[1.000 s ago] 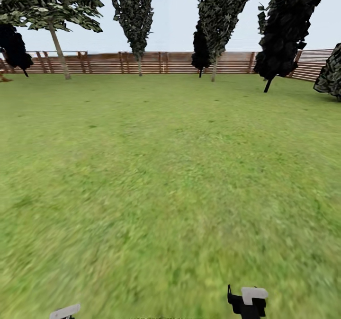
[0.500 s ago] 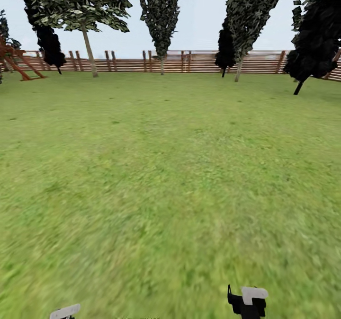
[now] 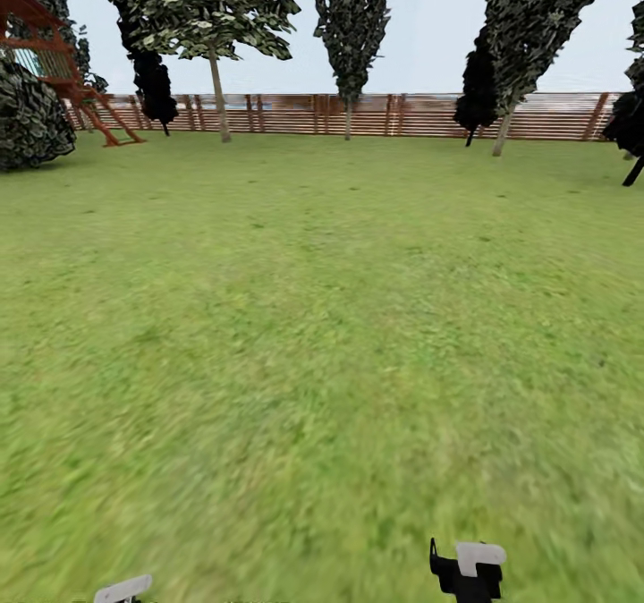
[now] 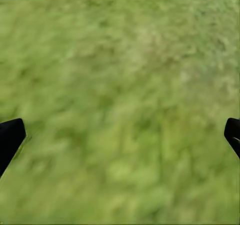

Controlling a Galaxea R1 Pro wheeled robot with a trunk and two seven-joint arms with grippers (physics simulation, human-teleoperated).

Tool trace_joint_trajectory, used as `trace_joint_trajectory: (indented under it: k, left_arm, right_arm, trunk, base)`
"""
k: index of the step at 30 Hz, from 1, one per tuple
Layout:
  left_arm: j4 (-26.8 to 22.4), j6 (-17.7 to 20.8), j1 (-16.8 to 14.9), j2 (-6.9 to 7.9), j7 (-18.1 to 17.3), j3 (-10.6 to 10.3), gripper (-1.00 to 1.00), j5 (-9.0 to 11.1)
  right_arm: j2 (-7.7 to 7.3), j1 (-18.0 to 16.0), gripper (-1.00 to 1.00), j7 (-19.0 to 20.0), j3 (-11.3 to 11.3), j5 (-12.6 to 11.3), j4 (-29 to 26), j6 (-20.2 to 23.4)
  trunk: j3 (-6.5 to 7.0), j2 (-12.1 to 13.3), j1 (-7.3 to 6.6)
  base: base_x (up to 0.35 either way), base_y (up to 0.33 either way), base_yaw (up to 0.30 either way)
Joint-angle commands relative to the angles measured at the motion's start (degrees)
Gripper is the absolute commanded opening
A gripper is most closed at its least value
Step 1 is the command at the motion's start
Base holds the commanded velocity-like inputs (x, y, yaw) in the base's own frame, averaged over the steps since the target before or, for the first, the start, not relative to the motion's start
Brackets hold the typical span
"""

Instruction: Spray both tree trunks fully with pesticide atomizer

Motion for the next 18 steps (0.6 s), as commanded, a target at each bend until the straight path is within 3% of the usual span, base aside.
trace_joint_trajectory:
  k: [1,7,14,18]
  left_arm:
    - [0.00,-0.08,-0.02,0.00,0.38,-0.48,-1.00,0.13]
    - [-0.01,-0.02,-0.05,0.00,0.38,-0.46,-1.00,0.21]
    - [0.00,-0.02,-0.05,0.00,0.38,-0.46,-1.00,0.21]
    - [0.00,-0.02,-0.03,0.08,0.38,-0.46,-1.00,0.21]
  right_arm:
    - [-0.02,-0.01,1.00,-0.10,0.52,-0.58,-0.01,-0.16]
    - [-0.02,-0.01,1.00,-0.10,0.52,-0.58,-0.01,-0.16]
    - [-0.02,-0.01,1.00,-0.06,0.52,-0.58,-0.01,-0.16]
    - [-0.05,-0.01,1.00,0.32,0.63,-0.19,-0.01,-0.16]
  trunk:
    - [-0.07,-0.02,0.00]
    - [-0.18,-0.02,0.00]
    - [-0.32,-0.02,0.00]
    - [-0.35,-0.02,0.00]
  base:
    - [0.222,0.000,0.285]
    - [0.317,0.008,0.285]
    - [0.324,0.134,0.280]
    - [0.318,0.160,0.096]
